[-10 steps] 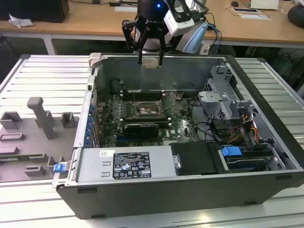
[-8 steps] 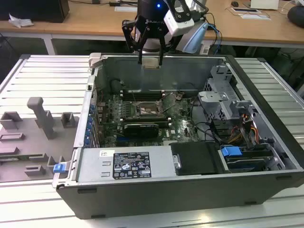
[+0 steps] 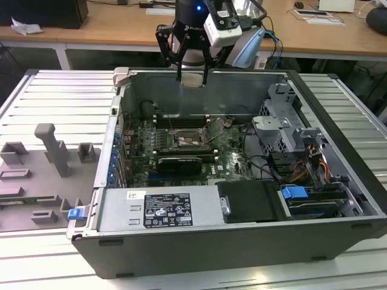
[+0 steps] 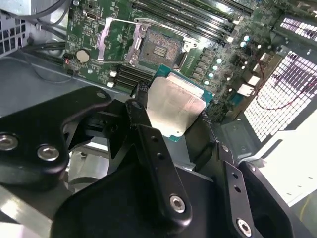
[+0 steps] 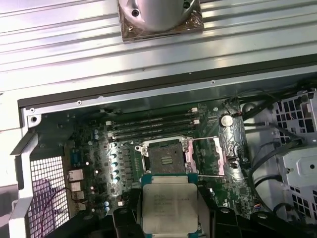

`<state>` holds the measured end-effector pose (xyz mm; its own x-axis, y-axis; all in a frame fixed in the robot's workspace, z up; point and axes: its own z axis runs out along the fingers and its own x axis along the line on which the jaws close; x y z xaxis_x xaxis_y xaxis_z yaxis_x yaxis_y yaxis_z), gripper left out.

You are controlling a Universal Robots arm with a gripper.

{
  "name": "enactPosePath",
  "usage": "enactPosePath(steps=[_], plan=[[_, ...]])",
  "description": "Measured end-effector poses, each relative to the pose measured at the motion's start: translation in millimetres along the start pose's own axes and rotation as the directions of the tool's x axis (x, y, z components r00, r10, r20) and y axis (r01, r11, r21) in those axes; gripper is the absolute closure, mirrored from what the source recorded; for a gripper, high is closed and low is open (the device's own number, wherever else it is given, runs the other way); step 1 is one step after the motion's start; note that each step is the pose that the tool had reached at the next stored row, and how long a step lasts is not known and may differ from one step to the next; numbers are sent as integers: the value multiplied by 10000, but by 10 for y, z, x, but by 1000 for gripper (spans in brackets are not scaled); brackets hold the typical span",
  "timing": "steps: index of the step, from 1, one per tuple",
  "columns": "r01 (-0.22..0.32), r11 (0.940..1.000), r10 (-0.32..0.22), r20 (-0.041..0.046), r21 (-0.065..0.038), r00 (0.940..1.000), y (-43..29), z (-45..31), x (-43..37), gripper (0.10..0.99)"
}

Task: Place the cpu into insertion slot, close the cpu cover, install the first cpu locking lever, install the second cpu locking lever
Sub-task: 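Place the cpu into insertion slot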

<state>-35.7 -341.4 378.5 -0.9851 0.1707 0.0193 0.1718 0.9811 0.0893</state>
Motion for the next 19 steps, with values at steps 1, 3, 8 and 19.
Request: enactPosePath(steps=[1,3,8,19], plan=[[-116,9999,116,10,-2,9999,0,1,0,545],[-314,9995,314,28,-6,9995,0,3,0,545],[-888,9960,888,79,-20,9960,-1,9,0,545],[-1881,9821,1881,165,-53,9820,-1,13,0,545]])
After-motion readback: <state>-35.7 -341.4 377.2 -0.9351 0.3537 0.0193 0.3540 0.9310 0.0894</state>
